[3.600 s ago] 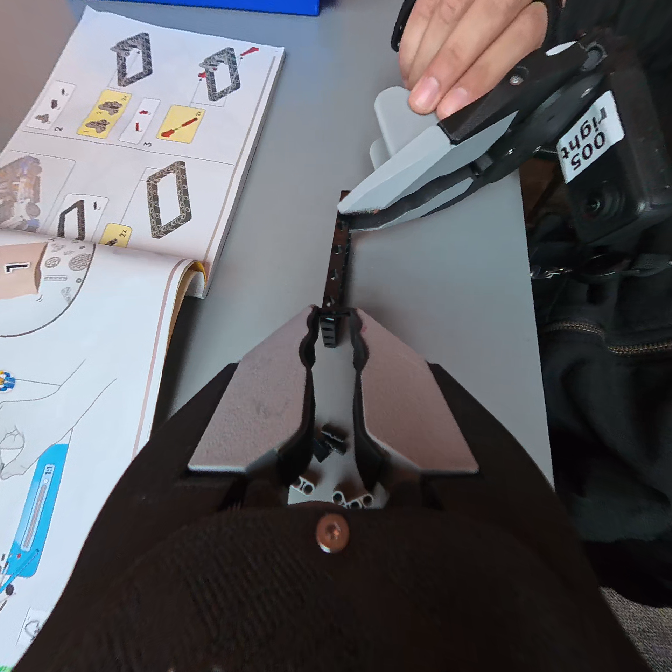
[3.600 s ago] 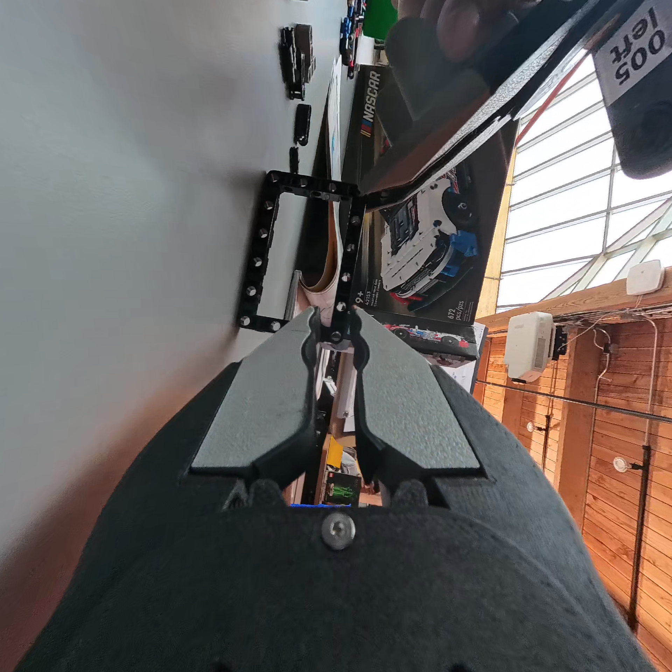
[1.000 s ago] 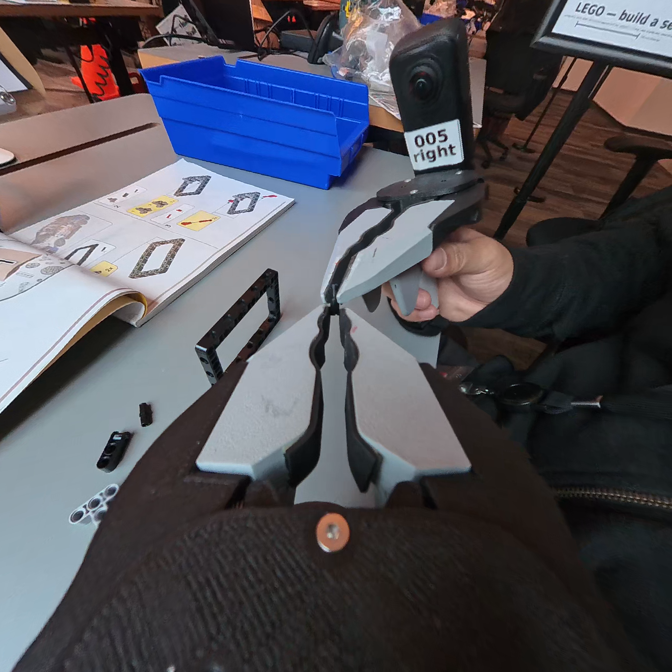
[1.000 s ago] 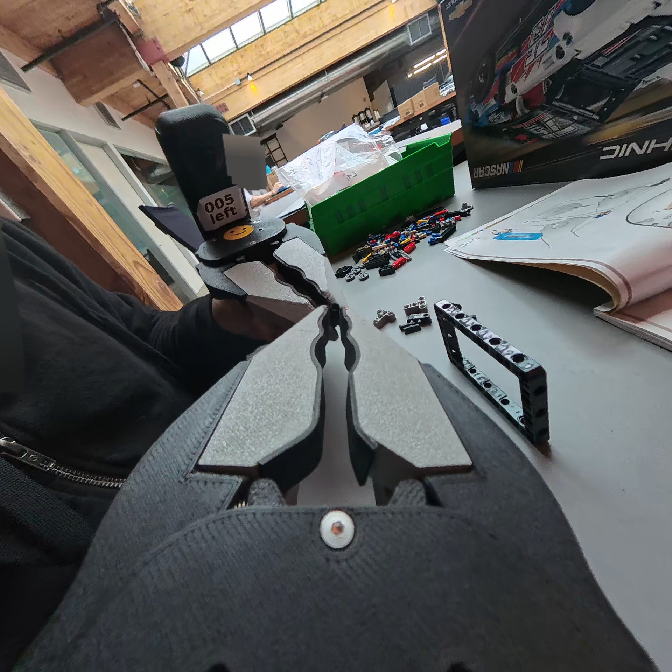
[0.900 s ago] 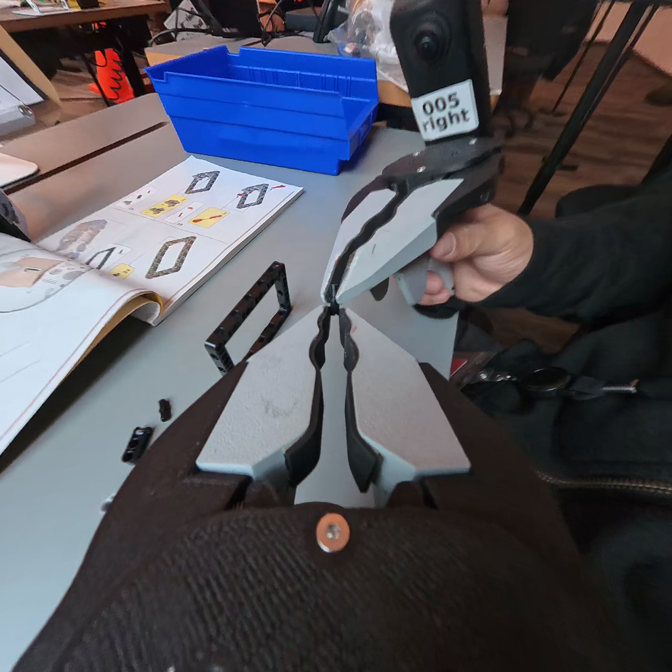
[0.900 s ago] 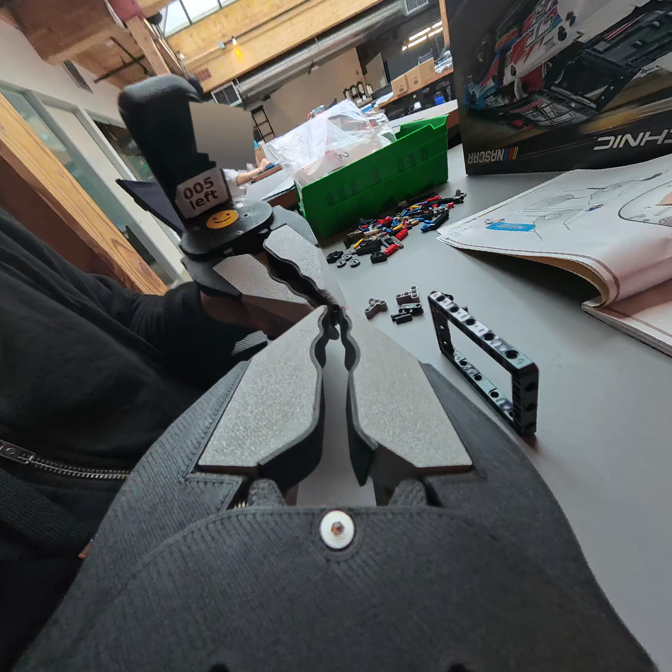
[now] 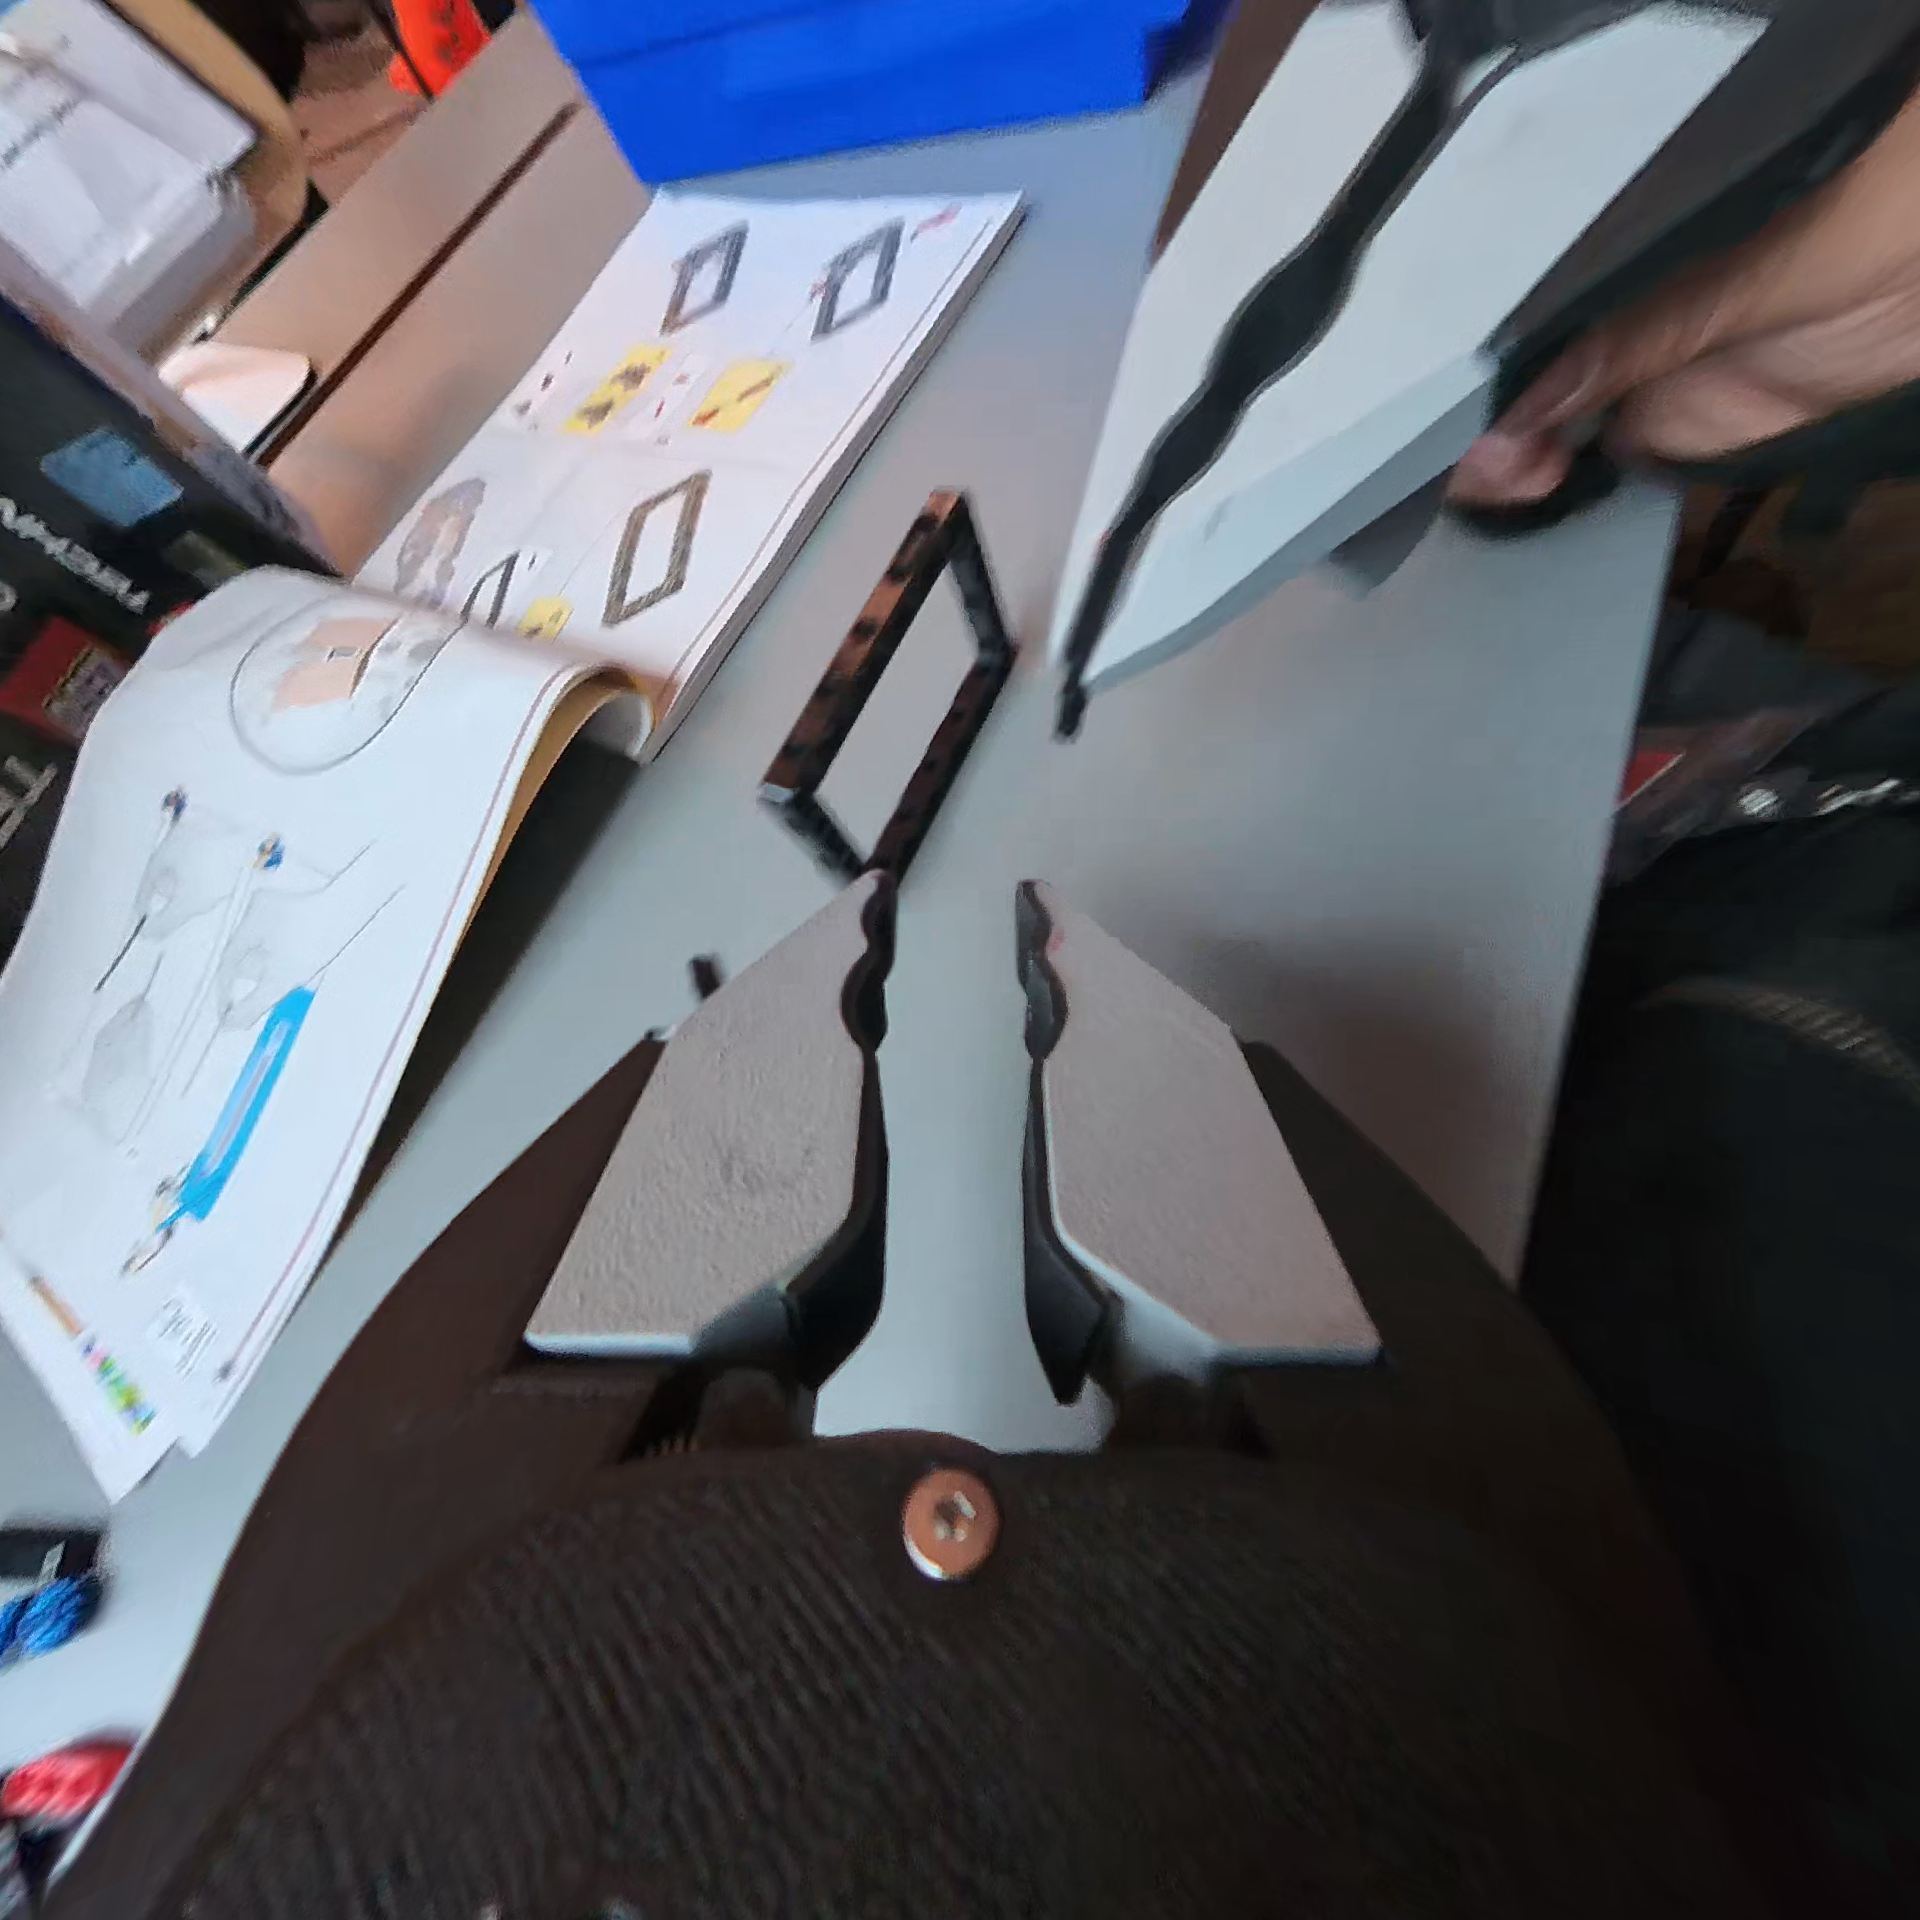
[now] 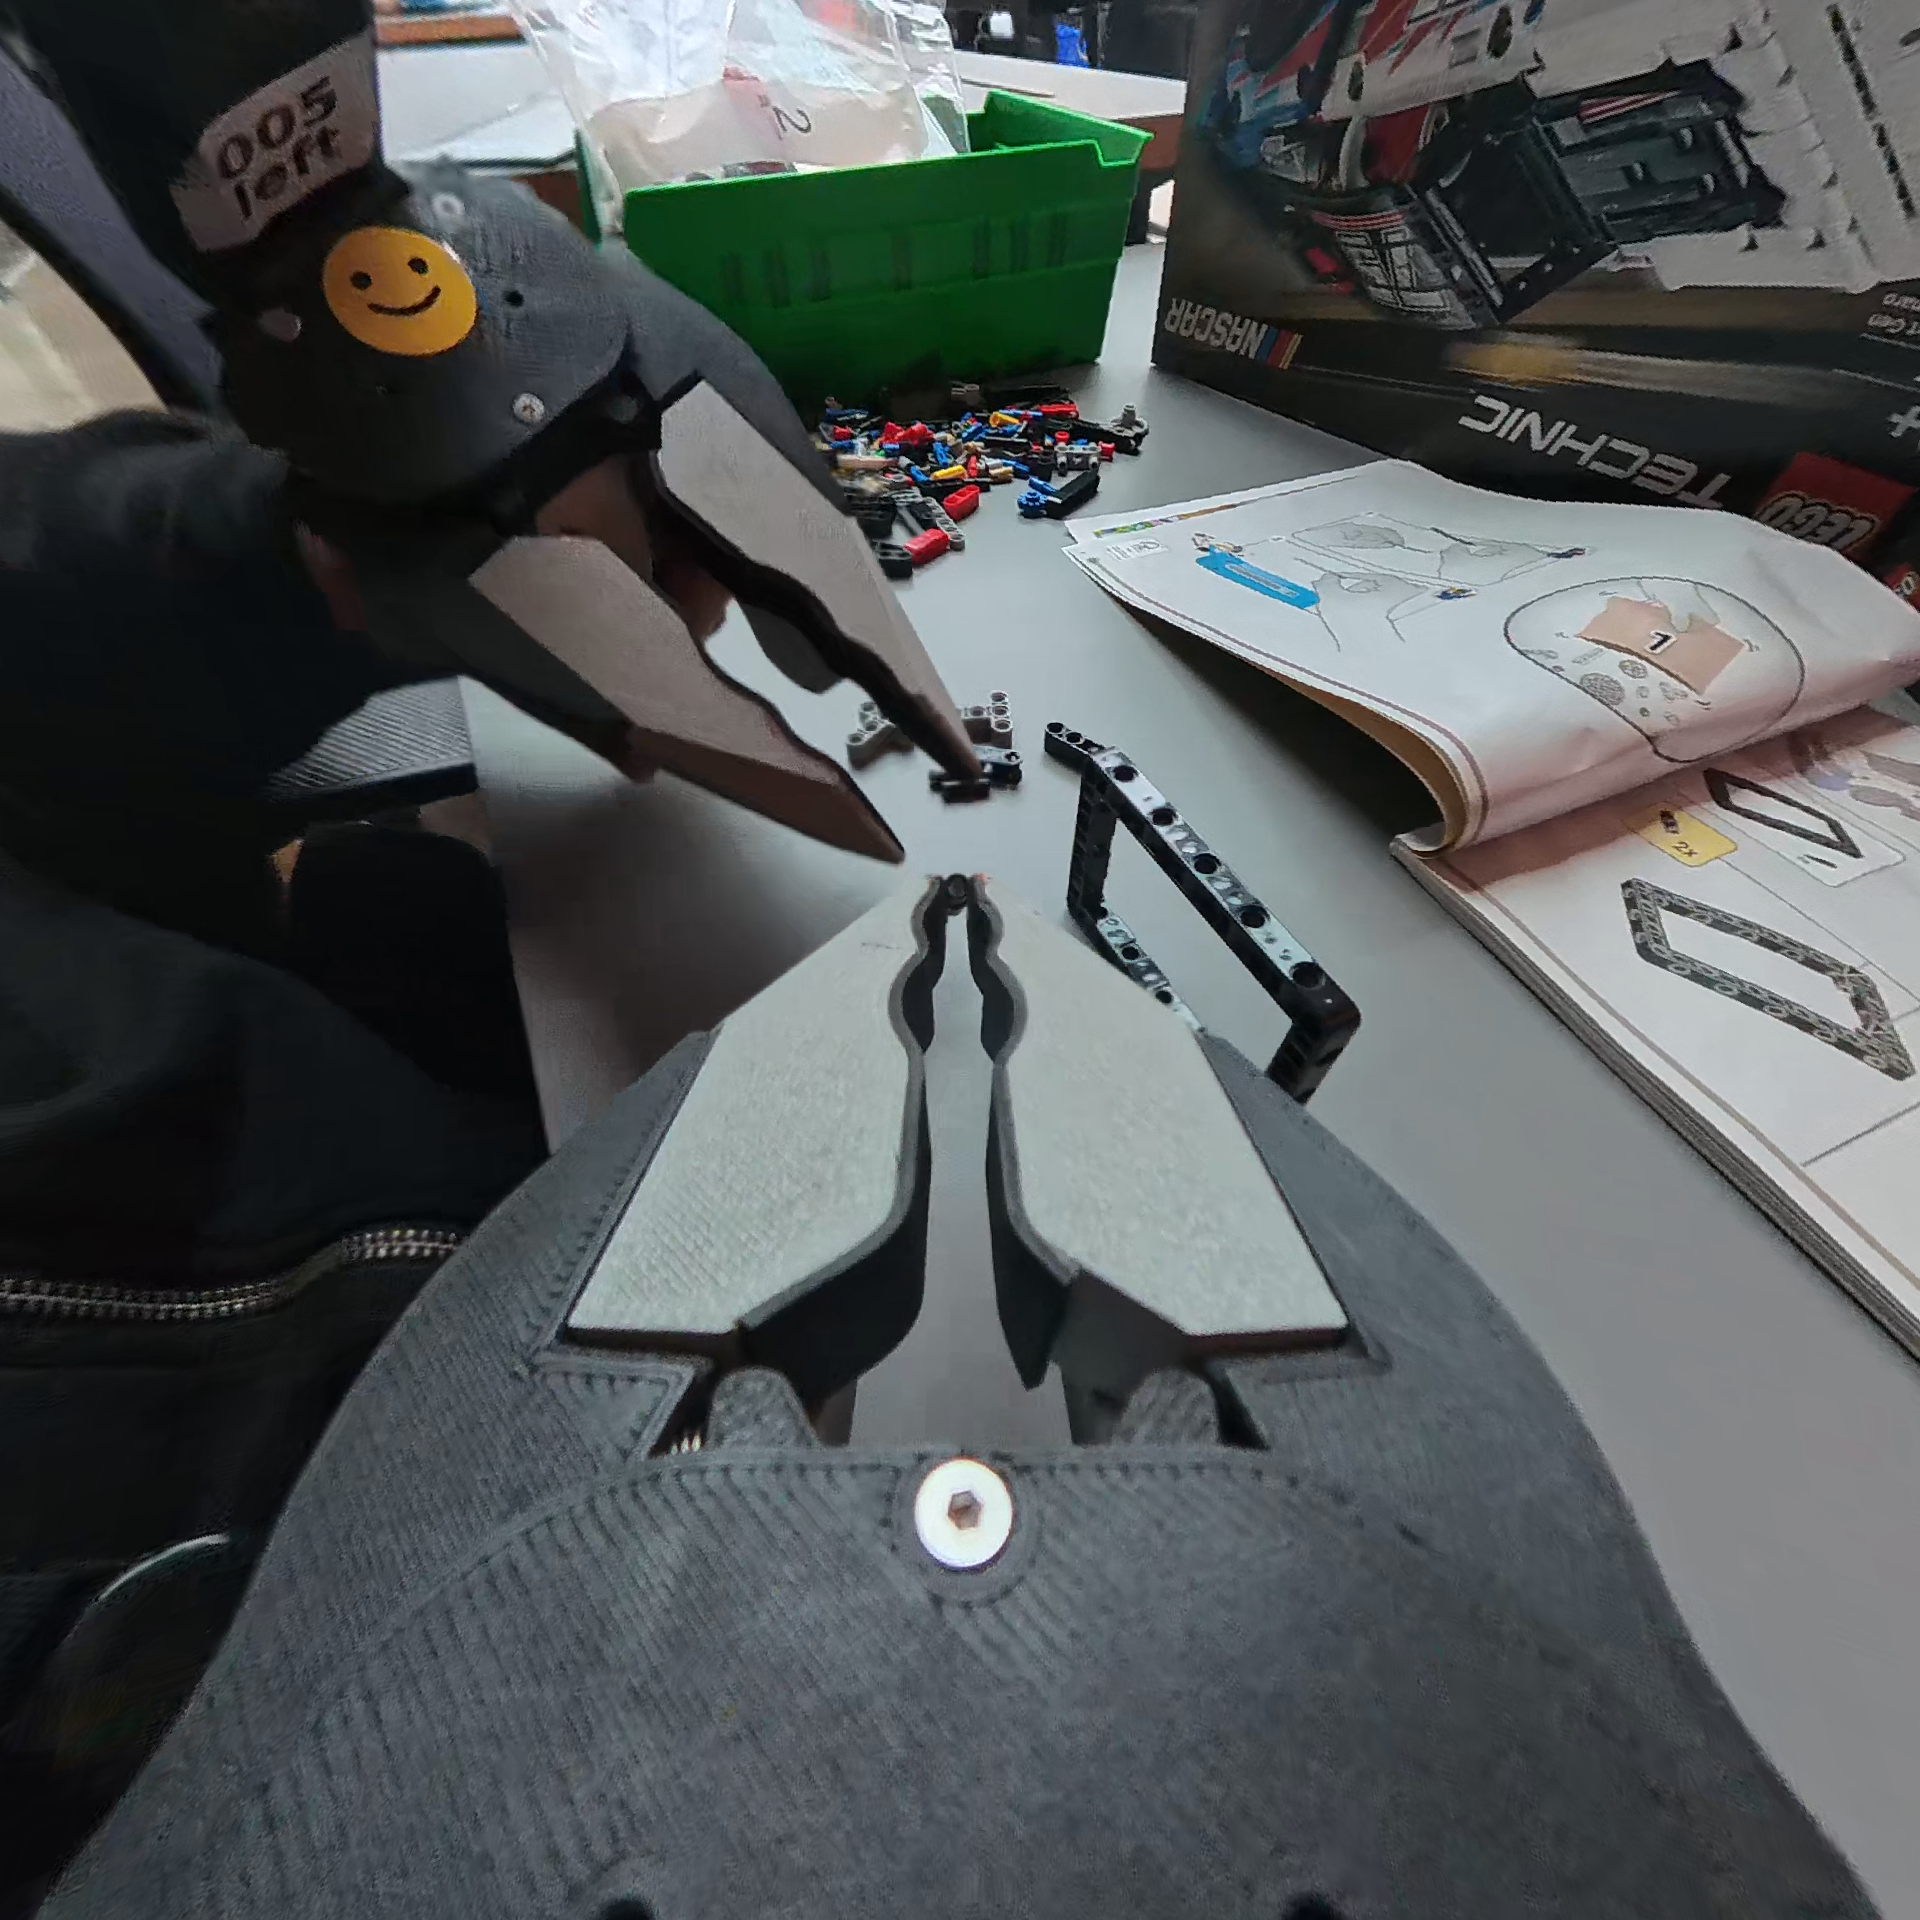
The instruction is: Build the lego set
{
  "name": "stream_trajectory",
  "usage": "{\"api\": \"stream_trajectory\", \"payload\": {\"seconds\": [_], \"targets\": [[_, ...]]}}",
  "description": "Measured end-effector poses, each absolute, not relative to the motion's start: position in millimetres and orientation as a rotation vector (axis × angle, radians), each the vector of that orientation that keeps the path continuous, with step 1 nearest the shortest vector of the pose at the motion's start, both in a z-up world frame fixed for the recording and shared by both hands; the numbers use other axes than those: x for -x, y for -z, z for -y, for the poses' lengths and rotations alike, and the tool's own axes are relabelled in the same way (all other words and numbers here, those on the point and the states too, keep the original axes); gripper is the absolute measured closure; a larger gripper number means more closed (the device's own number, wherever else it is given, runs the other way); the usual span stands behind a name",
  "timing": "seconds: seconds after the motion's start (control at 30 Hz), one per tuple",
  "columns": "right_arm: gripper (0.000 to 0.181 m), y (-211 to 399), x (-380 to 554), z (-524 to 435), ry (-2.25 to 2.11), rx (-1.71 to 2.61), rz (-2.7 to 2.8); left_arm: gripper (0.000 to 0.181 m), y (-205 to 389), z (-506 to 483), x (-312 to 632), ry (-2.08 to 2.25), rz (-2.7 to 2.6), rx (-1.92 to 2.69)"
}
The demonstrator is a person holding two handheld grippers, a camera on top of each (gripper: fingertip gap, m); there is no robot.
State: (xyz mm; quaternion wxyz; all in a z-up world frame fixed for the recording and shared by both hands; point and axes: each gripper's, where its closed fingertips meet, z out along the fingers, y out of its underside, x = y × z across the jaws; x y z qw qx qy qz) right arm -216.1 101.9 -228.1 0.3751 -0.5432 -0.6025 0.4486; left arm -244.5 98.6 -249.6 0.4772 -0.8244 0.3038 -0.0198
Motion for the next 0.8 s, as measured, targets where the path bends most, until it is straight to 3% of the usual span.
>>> {"api": "stream_trajectory", "payload": {"seconds": [0.3,0.57,0.8], "targets": [[0.181,243.5,227.3,-118.3,-1.026,1.404,1.618,0.154,264.1,-125.9,268.5,0.208,-0.953,2.152],[0.181,251.4,224.8,-135.3,-0.908,1.369,1.671,0.175,288.3,-135.5,252.5,0.241,-1.073,2.181],[0.181,264.5,227.5,-141.7,-0.77,1.389,1.718,0.175,288.4,-145.4,243.2,0.381,-0.9,2.207]]}}
